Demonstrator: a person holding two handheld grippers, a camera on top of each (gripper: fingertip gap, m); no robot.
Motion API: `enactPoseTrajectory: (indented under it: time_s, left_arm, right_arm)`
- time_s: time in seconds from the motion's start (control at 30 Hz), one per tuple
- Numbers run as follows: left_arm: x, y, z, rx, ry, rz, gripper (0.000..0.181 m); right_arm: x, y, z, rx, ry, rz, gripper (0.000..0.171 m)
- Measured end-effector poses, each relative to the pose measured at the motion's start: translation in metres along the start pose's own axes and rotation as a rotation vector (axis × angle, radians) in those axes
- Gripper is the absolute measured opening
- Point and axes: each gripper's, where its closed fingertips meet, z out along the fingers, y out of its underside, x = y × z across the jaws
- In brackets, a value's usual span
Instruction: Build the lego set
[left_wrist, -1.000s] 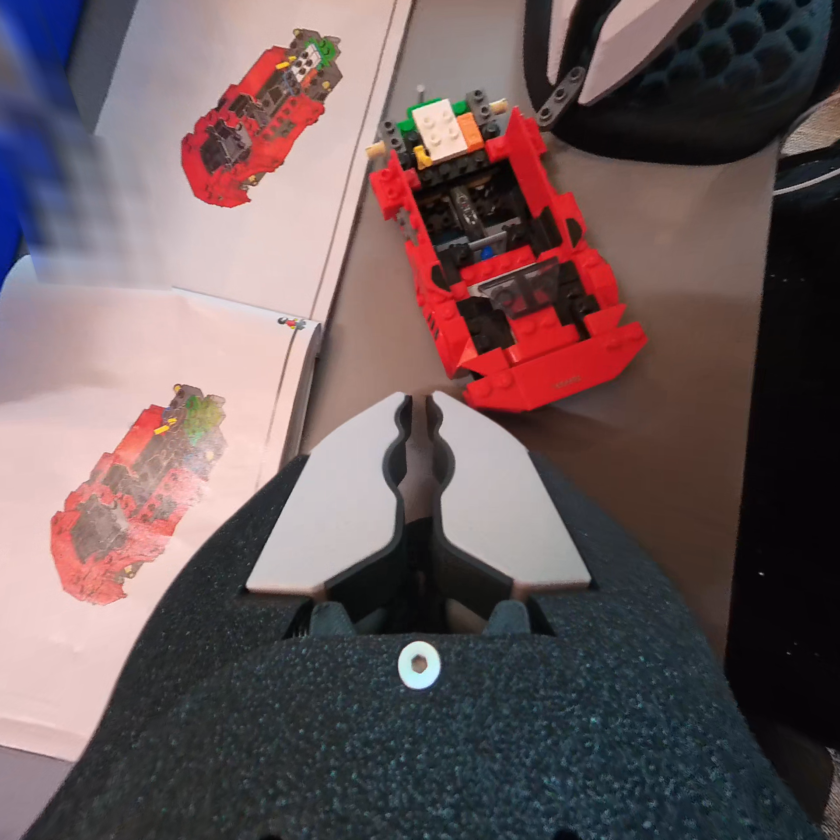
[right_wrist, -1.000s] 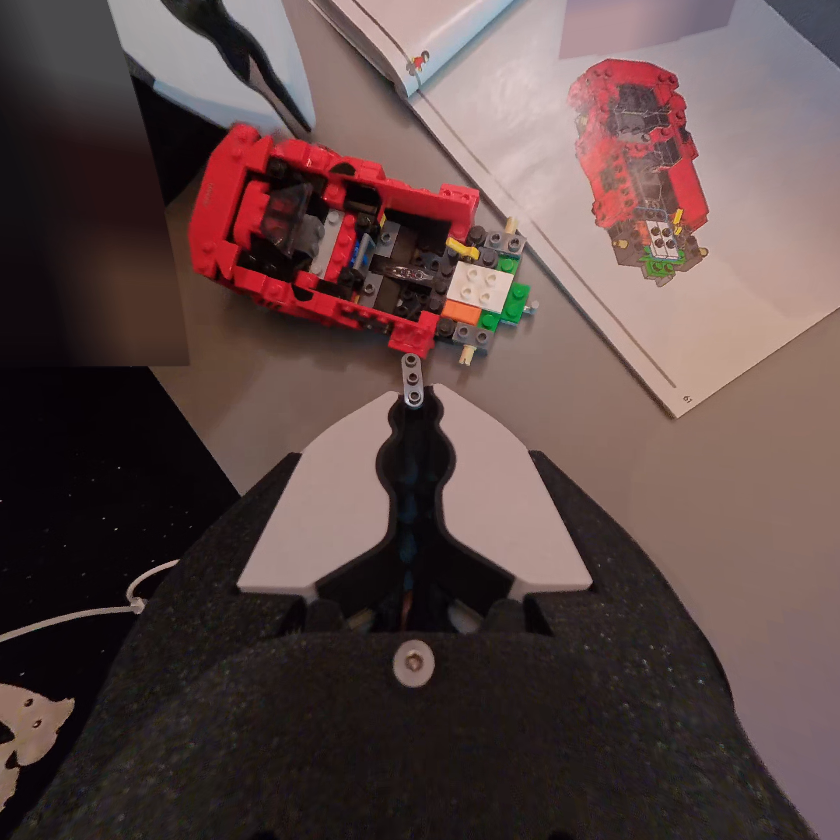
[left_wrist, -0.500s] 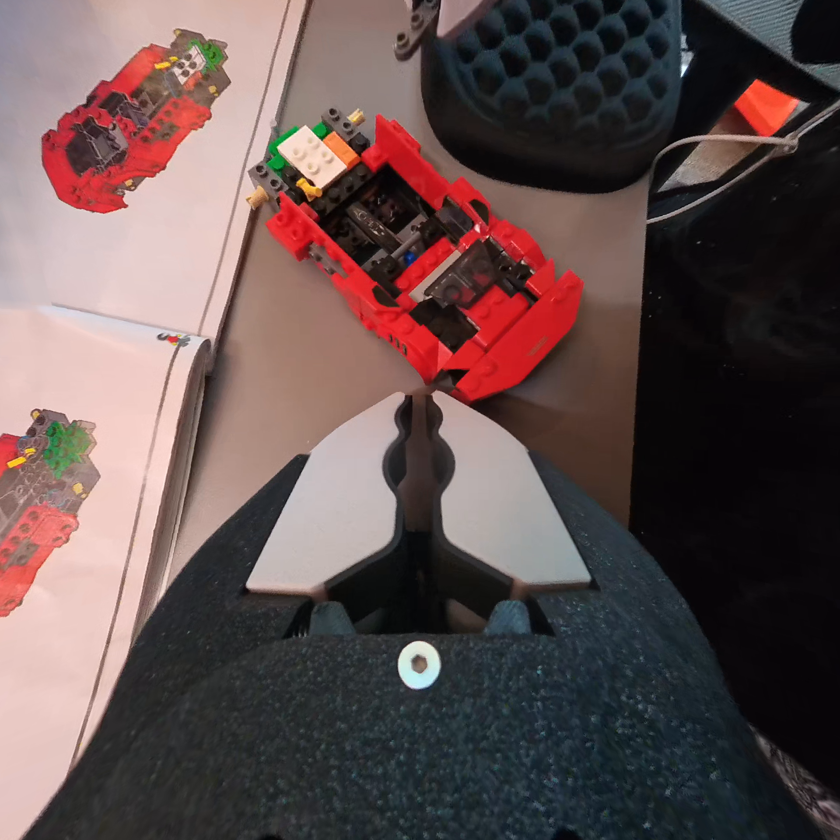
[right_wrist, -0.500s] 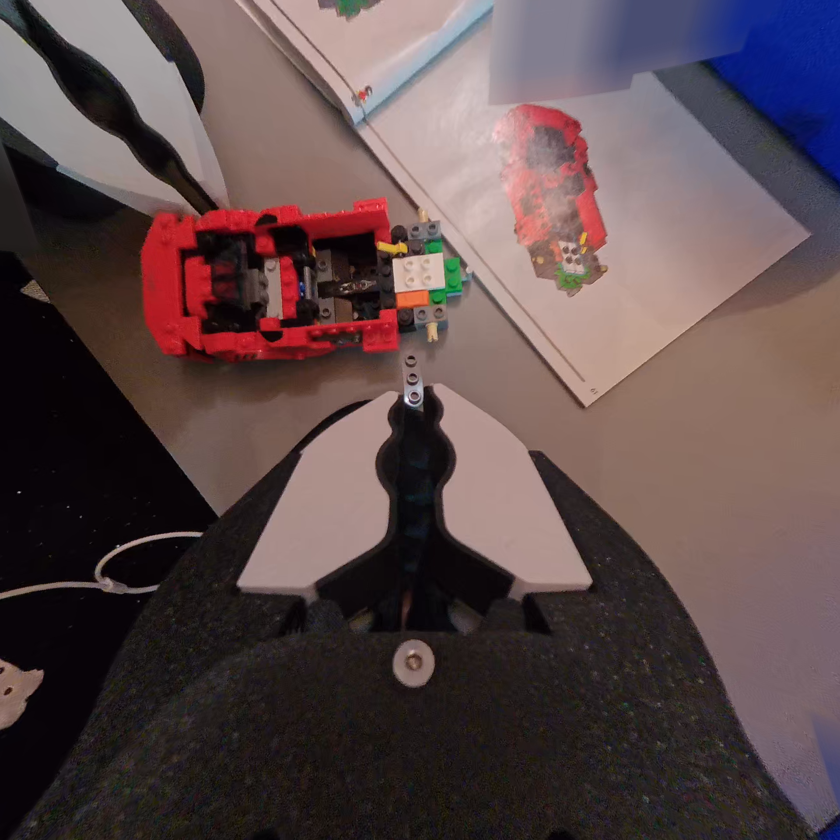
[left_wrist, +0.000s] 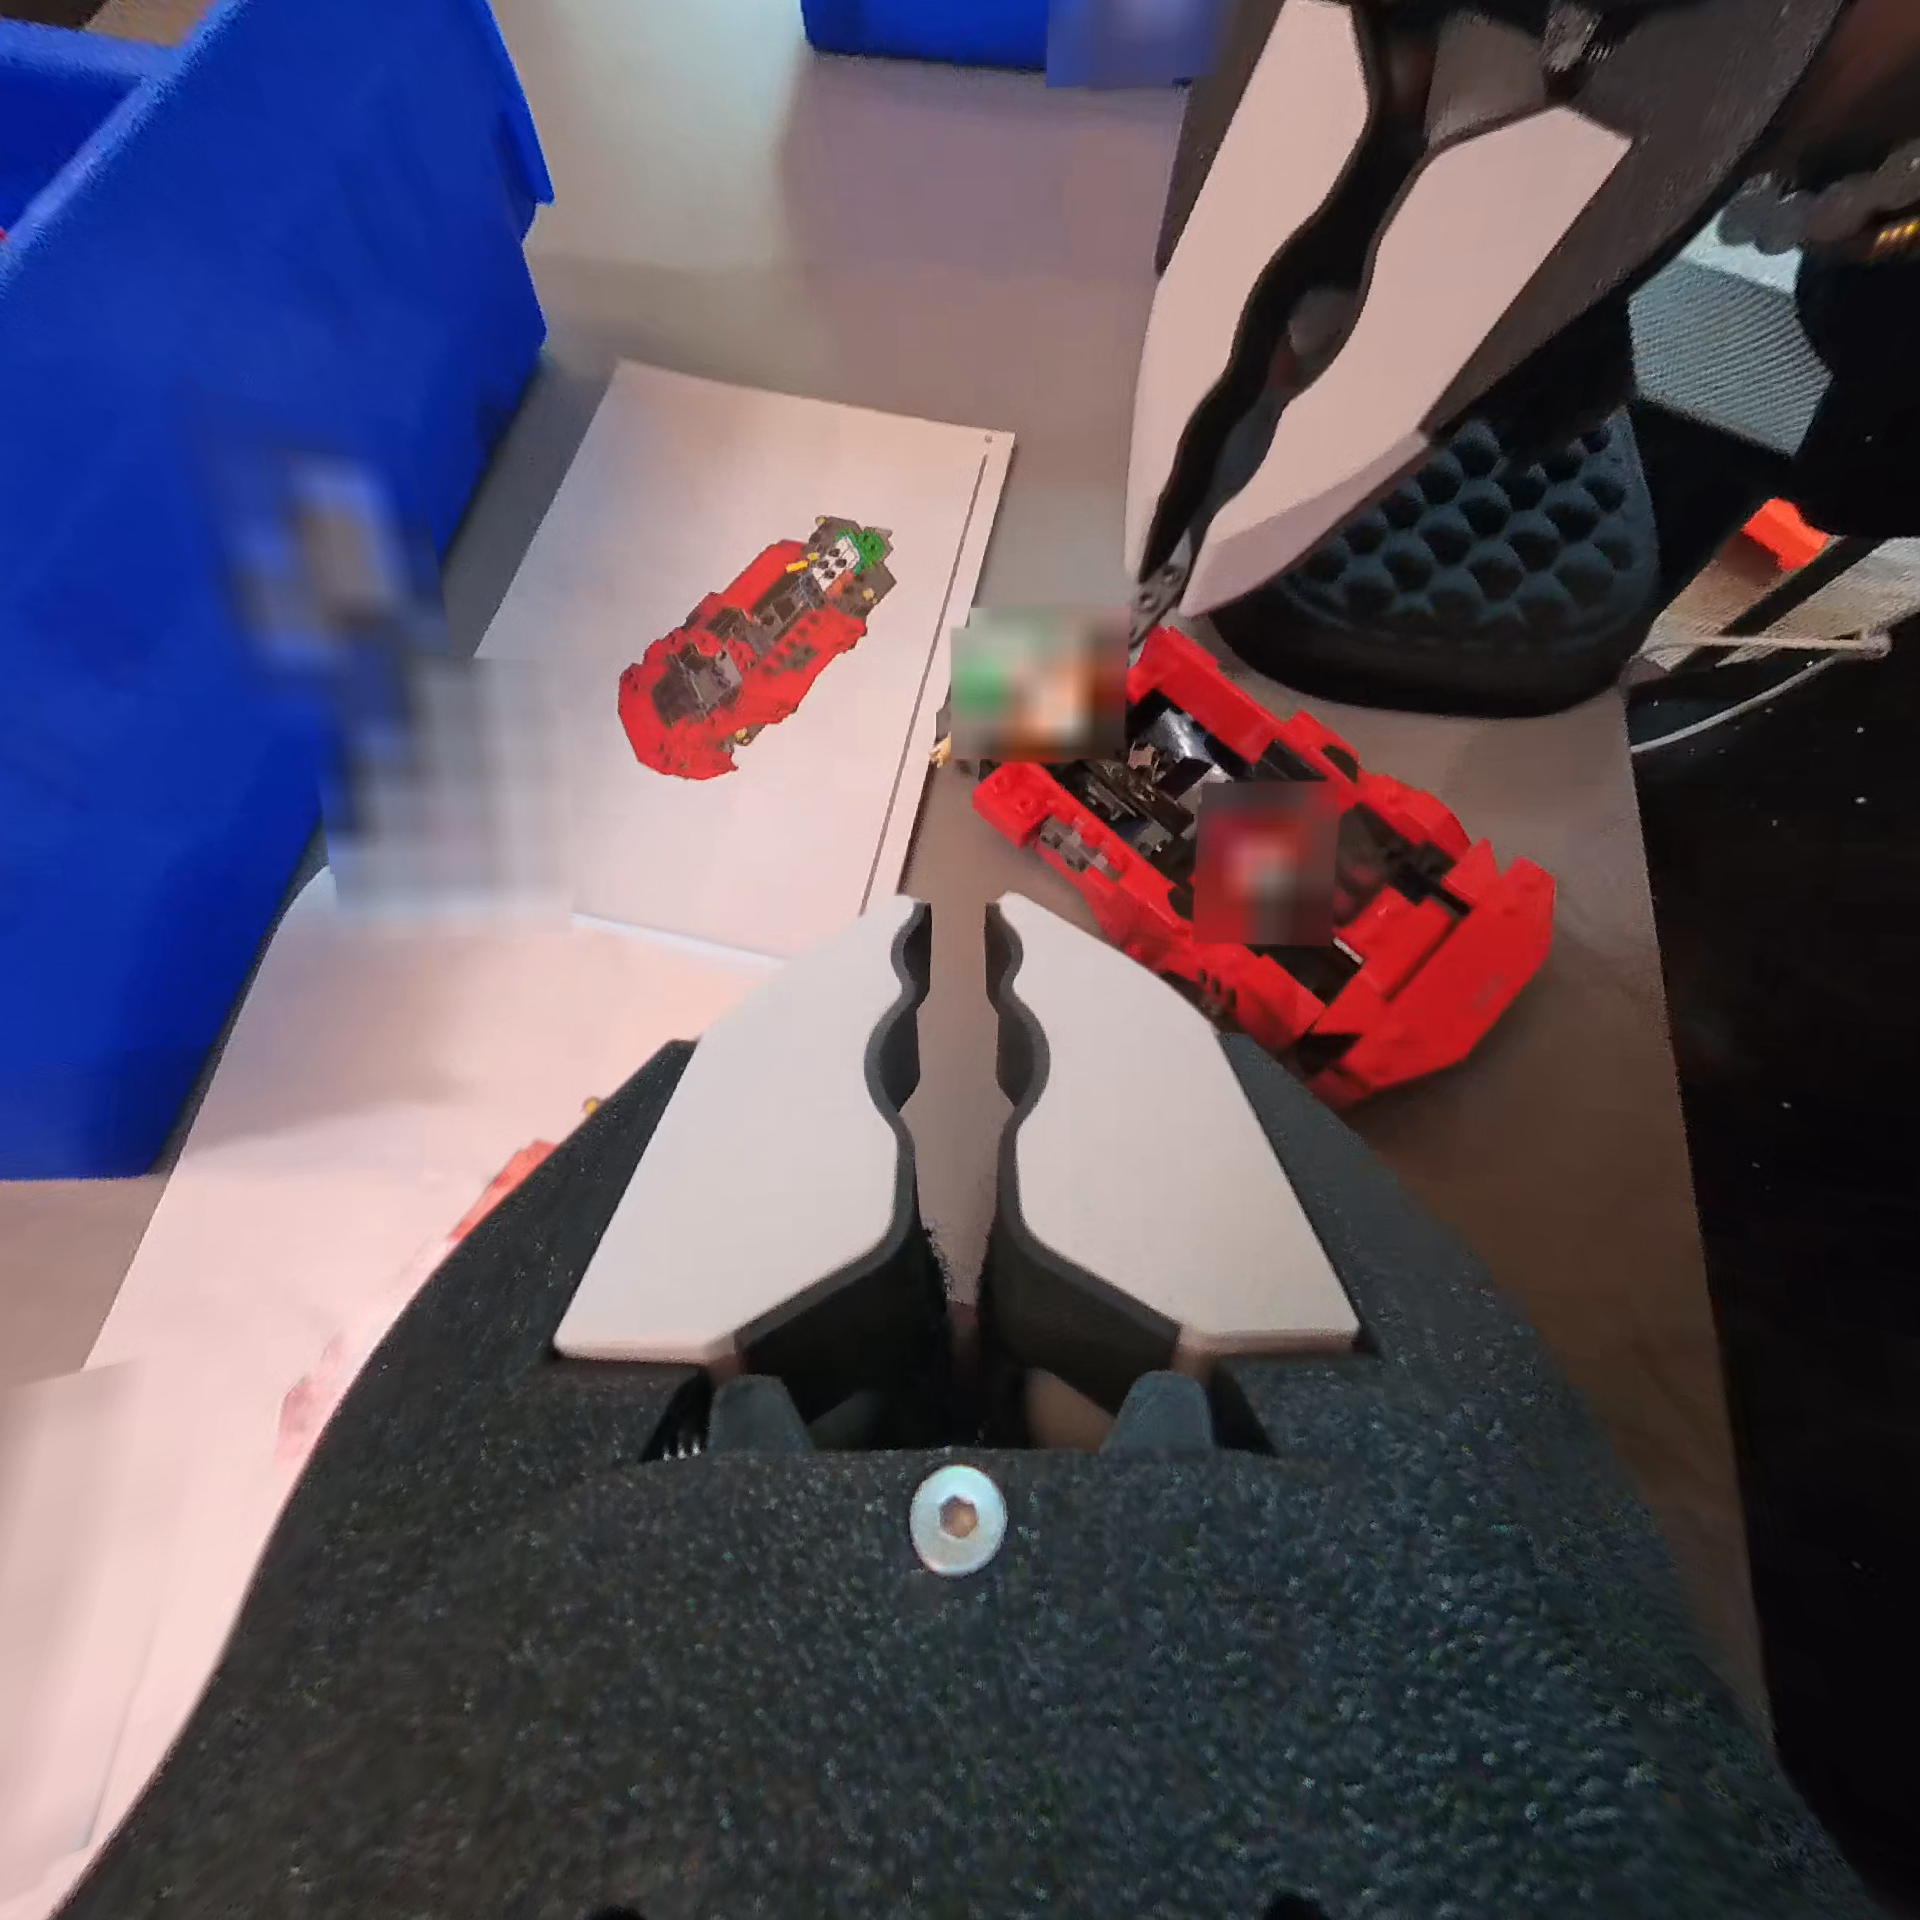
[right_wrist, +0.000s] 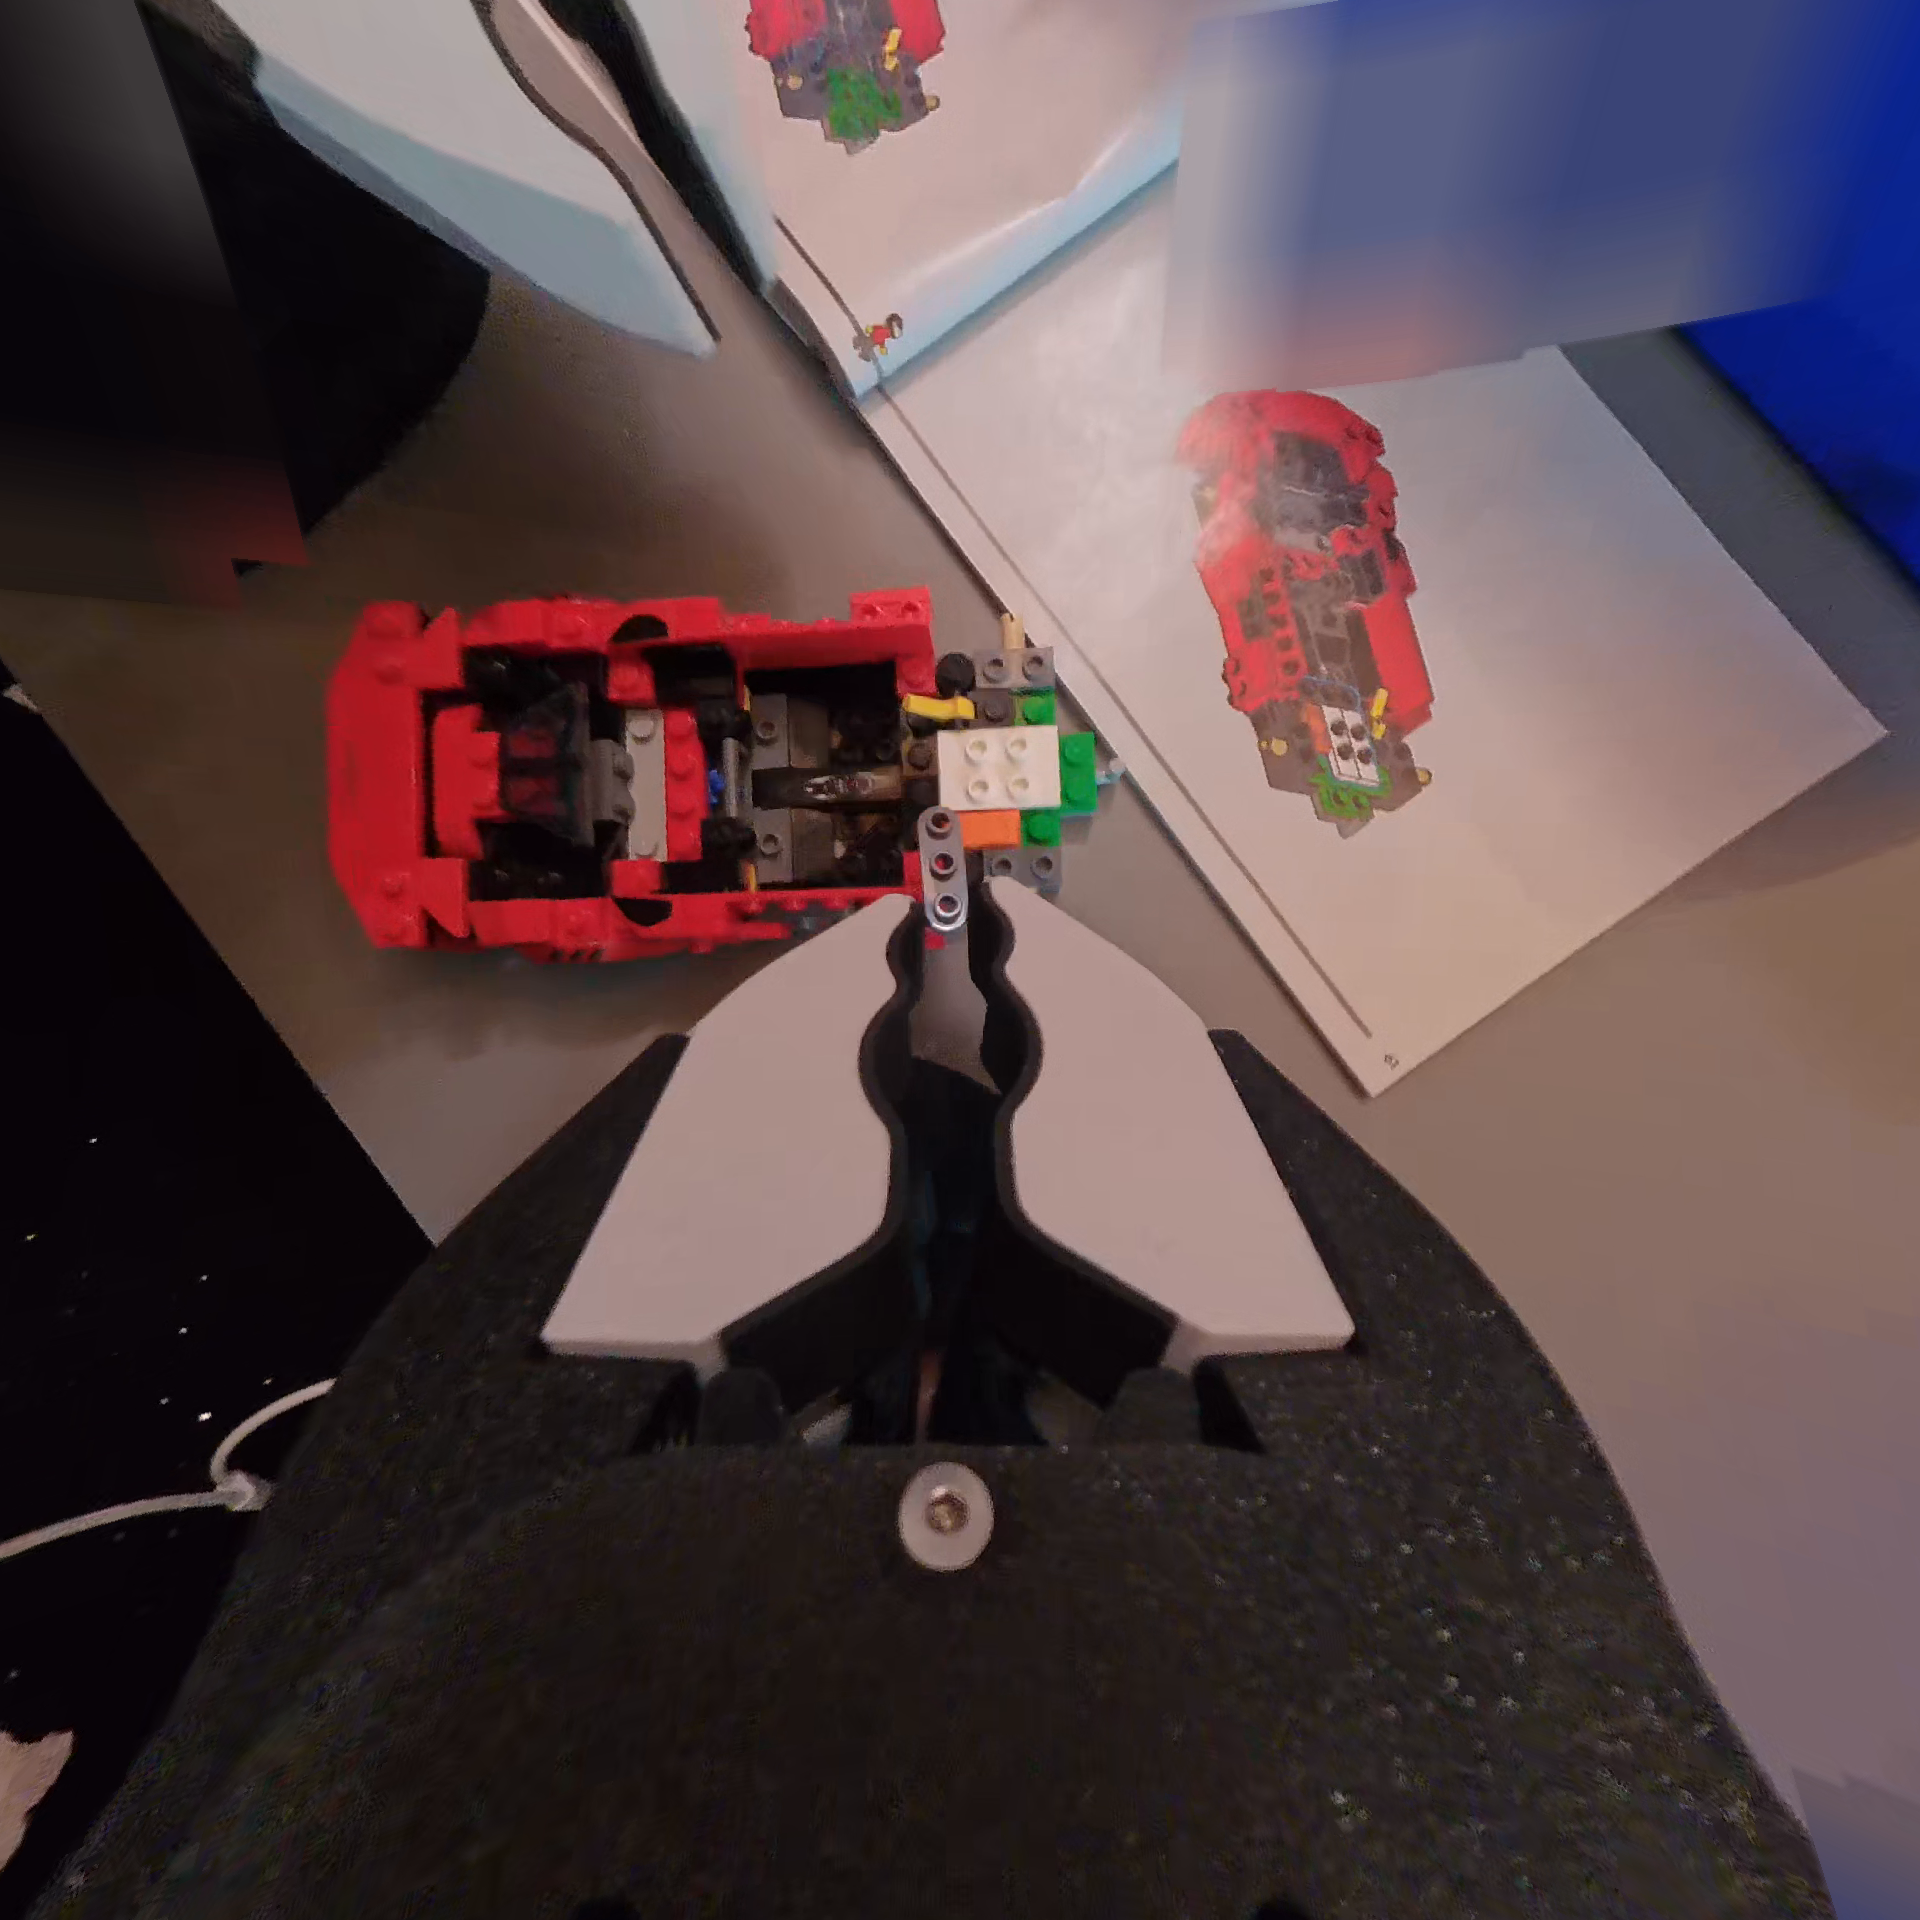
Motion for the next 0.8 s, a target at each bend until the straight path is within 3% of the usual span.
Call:
enactPoseTrajectory:
  time_s: [0.5, 0.8]
  left_arm:
    - [0.009, -0.001, 0.005, 0.083, -0.006, 0.071, 0.01]
    - [0.01, 0.0, 0.005, 0.081, -0.014, 0.091, 0.01]
  right_arm:
    - [-0.005, -0.008, 0.014, -0.31, -0.04, -0.042, 0.008]
    - [-0.005, -0.008, 0.019, -0.341, -0.017, -0.022, 0.008]
